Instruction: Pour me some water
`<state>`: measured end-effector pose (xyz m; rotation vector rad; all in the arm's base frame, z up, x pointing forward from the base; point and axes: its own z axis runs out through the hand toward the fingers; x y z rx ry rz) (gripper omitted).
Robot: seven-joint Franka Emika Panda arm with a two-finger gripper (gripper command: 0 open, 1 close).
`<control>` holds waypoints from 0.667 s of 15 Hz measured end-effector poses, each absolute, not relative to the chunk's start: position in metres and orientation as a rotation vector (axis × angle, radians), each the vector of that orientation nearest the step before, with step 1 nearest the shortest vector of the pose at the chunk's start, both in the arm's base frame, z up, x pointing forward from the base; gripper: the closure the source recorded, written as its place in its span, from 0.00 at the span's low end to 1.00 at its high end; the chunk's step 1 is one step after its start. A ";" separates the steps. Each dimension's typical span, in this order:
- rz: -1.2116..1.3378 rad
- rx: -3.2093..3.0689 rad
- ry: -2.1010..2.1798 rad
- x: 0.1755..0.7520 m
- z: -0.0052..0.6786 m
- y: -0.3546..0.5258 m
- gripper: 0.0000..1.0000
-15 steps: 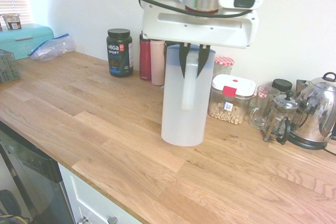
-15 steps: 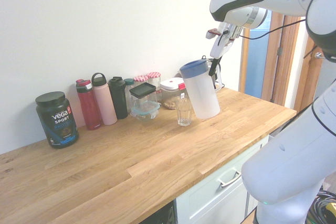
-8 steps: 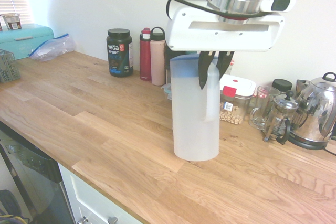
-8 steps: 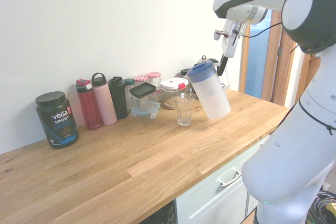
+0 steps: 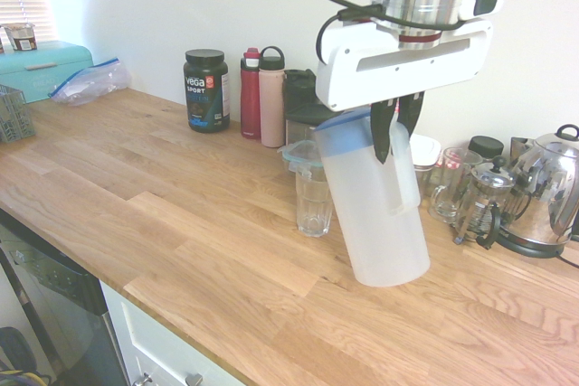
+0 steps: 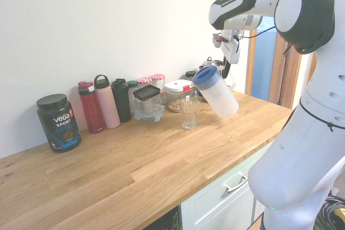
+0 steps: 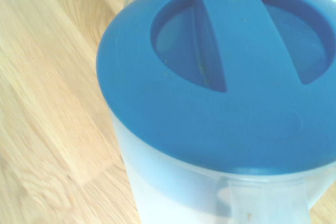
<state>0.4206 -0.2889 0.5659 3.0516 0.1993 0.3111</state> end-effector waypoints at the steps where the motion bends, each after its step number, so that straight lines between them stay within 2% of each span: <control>1: 0.286 3.026 0.235 0.425 0.562 -0.285 1.00; 10: 0.256 2.800 0.426 0.444 0.545 -0.259 1.00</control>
